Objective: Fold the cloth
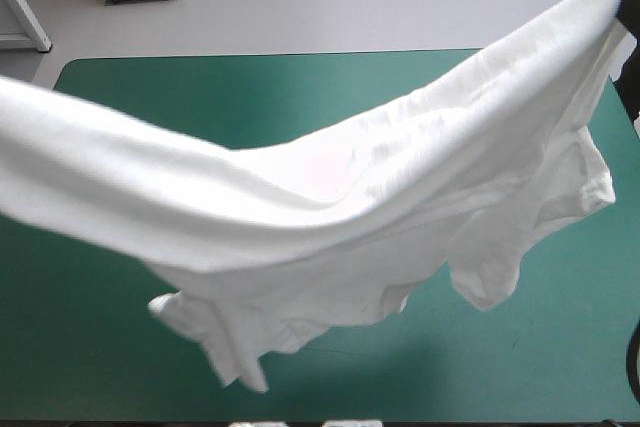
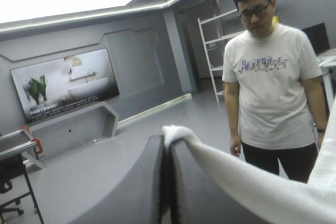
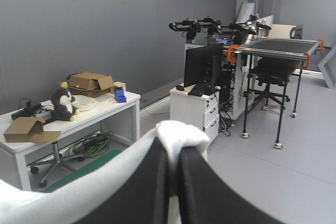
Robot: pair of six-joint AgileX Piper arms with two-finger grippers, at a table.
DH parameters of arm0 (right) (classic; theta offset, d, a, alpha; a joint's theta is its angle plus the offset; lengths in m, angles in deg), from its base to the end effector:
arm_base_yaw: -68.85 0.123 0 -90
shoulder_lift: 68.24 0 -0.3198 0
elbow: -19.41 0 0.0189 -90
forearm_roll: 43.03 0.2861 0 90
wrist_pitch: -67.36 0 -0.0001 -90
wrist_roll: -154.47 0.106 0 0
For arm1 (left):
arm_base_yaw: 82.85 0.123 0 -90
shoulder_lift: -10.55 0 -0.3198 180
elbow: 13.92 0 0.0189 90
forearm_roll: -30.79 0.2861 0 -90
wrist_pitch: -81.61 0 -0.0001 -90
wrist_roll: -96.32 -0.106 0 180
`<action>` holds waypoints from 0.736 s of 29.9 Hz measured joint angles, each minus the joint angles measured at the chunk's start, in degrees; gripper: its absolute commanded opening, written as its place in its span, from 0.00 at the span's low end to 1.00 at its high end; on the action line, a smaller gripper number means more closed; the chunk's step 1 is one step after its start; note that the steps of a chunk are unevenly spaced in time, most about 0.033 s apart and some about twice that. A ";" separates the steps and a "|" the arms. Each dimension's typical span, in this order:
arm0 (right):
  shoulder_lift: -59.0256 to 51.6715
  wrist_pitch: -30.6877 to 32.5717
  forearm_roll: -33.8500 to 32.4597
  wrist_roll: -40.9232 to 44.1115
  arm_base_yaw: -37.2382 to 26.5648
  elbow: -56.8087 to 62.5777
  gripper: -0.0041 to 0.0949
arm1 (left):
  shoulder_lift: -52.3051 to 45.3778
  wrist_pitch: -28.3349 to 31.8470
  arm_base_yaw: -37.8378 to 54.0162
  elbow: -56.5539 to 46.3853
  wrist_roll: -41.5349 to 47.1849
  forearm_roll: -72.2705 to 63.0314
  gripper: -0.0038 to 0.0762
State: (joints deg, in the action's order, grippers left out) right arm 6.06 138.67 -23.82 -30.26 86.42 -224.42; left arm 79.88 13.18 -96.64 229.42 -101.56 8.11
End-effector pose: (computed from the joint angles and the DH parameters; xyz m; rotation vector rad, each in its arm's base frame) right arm 0.0342 0.0455 0.7317 -0.4583 1.3612 0.4994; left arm -0.0161 -0.0352 0.7379 0.5602 1.1698 -0.3022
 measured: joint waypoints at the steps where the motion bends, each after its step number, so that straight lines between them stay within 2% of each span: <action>1: -0.39 0.00 0.98 0.00 0.00 0.00 0.03 | -0.78 -0.15 0.00 0.07 0.08 -0.69 0.04; 5: -1.21 0.22 2.56 0.07 0.00 0.00 0.03 | -2.22 -1.98 0.00 -2.19 2.27 -1.34 0.04; 10: -1.38 0.27 3.08 1.27 0.00 4.20 0.03 | -2.39 -3.18 0.00 -11.85 4.99 1.41 0.04; 14: -1.10 0.27 2.48 1.58 0.00 14.39 0.03 | -1.95 -3.18 0.00 -20.79 6.31 3.92 0.04; 22: 4.67 -1.55 -3.94 1.58 0.00 38.10 0.03 | 2.41 -3.18 0.00 -38.11 8.44 11.35 0.04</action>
State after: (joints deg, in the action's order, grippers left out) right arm 10.73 137.13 -27.76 -28.68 86.42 -186.32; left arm 82.28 10.00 -96.64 191.31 -93.12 19.46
